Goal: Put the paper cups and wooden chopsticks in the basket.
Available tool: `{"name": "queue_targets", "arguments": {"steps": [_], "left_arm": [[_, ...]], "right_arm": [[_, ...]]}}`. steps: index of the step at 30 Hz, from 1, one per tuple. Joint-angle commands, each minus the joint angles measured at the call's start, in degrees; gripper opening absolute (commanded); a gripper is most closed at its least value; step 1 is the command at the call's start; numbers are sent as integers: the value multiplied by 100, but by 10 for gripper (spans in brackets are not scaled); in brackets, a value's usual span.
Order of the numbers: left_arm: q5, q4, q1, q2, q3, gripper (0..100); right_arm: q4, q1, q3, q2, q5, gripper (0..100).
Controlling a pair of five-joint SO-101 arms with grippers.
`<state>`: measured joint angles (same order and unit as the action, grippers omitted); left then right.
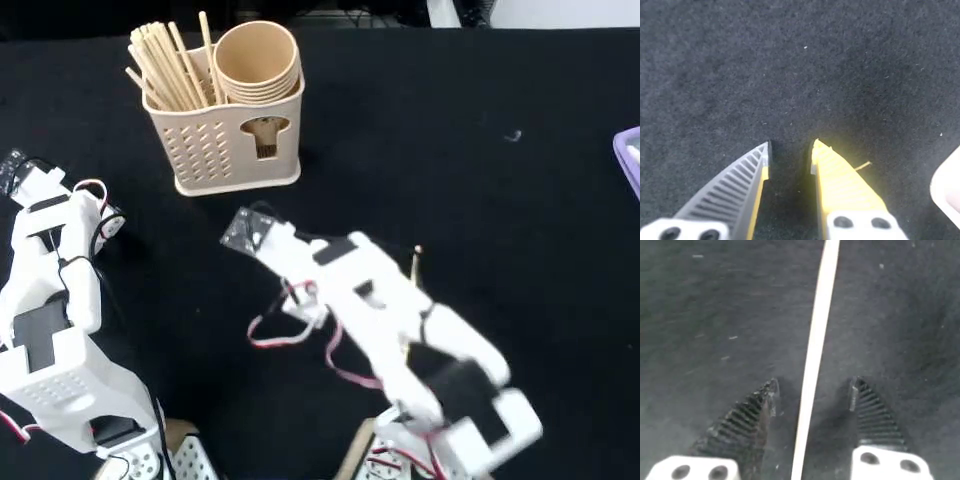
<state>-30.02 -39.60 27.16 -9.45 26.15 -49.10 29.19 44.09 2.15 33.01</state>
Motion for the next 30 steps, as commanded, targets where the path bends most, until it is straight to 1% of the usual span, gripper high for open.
{"name": "queue_targets", "arguments": {"steps": [1,3,4,5,6,8,13,14,16,18,20,22,25,28,30], "left_arm": [[-53,62,-119,0,-31,152],[-53,62,-119,0,-40,152],[-53,62,-119,0,-48,152],[-53,62,-119,0,-48,152],[-53,70,-119,0,-48,152],[-53,70,-119,0,-48,152],[-53,70,-119,0,-48,152],[-53,70,-127,0,-48,152],[-53,70,-136,0,-48,152],[-53,70,-136,0,-48,152],[-53,70,-145,0,-48,152],[-53,70,-136,0,-48,152],[-53,70,-127,0,-48,152],[-53,70,-127,0,-40,152],[-53,70,-136,0,-40,152]], "right_arm": [[62,-255,-532,-646,316,197],[-237,-229,-629,-699,510,95],[-369,-202,-655,-655,527,23],[-527,-193,-673,-558,475,7],[-738,-185,-673,-409,404,28],[-1187,-185,-681,101,343,10],[-2207,-141,-796,2273,316,11],[-2251,-141,-875,2738,185,11],[-2084,-141,-1024,3547,-325,11],[-1424,-141,-1051,4189,-879,11],[-475,-141,-1015,4637,-1451,11],[686,-141,-866,4875,-2022,11],[2734,-88,-462,4866,-2769,11],[4765,264,-127,4514,-2998,11],[5767,607,-145,4127,-2998,11]]}}
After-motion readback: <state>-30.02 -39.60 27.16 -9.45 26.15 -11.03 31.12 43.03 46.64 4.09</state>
